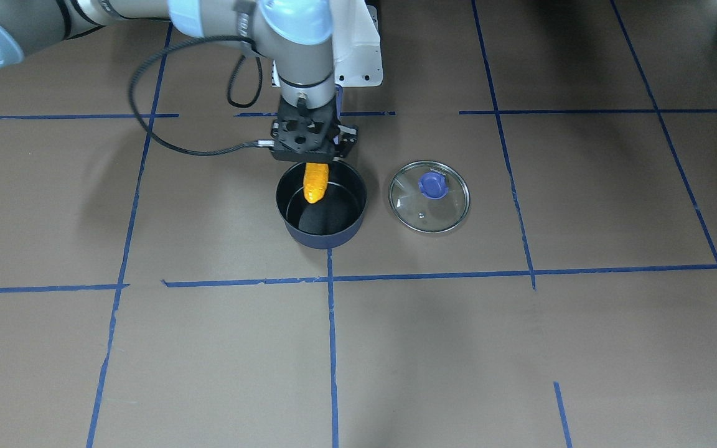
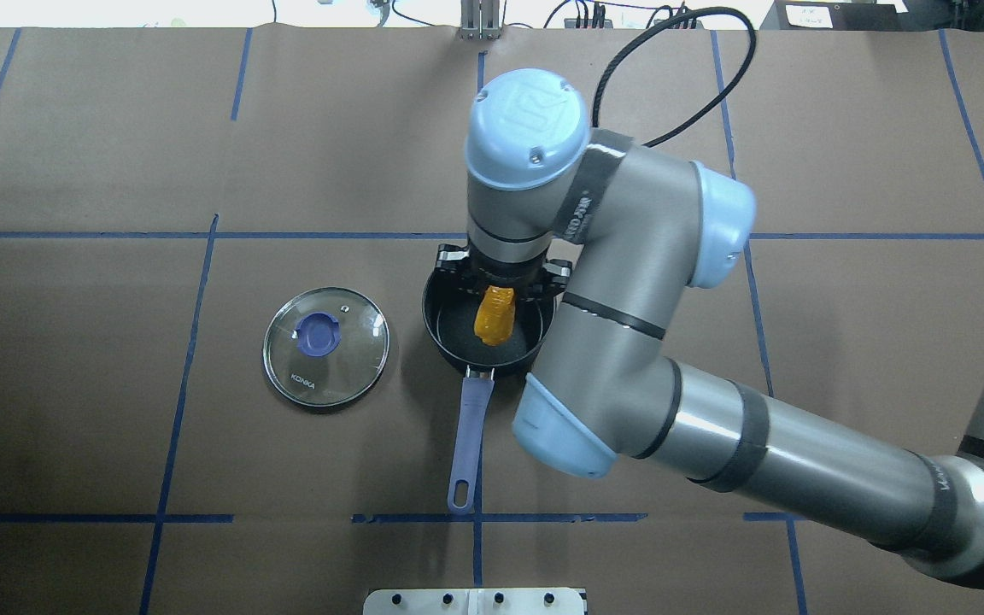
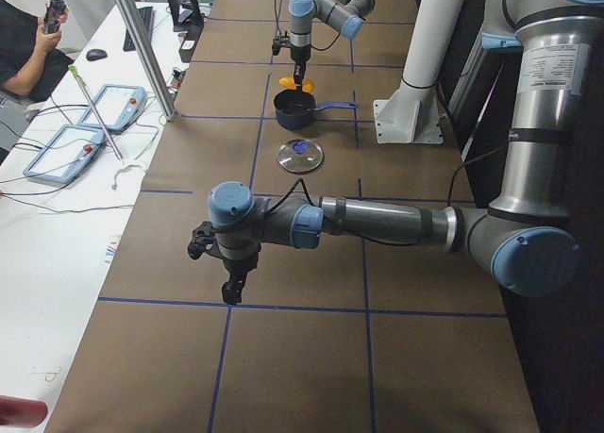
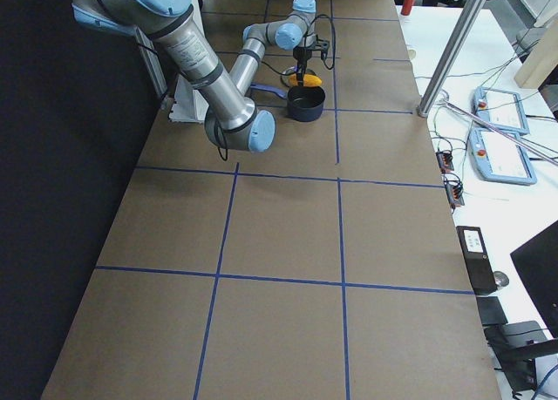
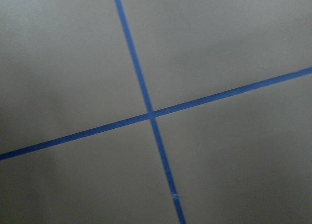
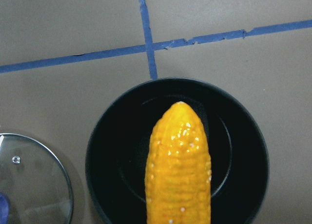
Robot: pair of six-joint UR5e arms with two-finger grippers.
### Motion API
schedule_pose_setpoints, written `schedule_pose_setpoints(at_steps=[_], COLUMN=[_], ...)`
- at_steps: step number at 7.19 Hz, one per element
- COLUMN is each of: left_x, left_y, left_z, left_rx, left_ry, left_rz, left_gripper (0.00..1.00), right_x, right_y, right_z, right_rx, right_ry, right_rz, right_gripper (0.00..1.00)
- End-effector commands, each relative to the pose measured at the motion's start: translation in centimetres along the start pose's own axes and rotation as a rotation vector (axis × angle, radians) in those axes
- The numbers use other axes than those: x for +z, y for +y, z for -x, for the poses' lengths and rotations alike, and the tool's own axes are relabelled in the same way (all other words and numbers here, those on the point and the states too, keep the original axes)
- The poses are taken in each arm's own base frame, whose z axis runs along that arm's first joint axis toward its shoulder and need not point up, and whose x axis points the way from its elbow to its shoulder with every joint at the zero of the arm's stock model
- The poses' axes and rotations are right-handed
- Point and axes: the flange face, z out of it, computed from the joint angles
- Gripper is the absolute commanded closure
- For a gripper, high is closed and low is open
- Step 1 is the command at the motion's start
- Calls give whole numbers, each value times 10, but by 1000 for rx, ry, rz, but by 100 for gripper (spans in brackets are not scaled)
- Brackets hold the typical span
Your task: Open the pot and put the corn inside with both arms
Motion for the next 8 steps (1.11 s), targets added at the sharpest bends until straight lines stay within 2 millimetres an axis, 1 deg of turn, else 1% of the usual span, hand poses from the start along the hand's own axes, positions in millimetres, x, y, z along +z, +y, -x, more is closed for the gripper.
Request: schedule_pose_setpoints(at_steps=[1, 2, 3, 4, 5, 6, 8], left_x=[1, 0, 0, 0, 0, 0, 0], left_y=[7, 8, 8, 9, 9, 9, 10], left_z=[16, 18, 18, 19, 19, 19, 19], left_rx=[-22, -30, -31, -32, -34, -33, -36], left_ry=[0, 1, 1, 2, 2, 3, 3], left_rz=[4, 3, 4, 5, 5, 6, 7], left_gripper=[0, 0, 0, 0, 0, 0, 0], right_x=[15, 17, 19, 21, 23, 25, 25], right_y=[-5, -6, -6, -6, -8, -9, -9], right_z=[16, 14, 12, 10, 7, 5, 4], right_rx=[10, 11, 11, 12, 5, 6, 12], right_ry=[24, 29, 32, 36, 40, 45, 47], right_rz=[-1, 0, 1, 2, 1, -1, -1], right_gripper=[100, 98, 93, 81, 35, 2, 1])
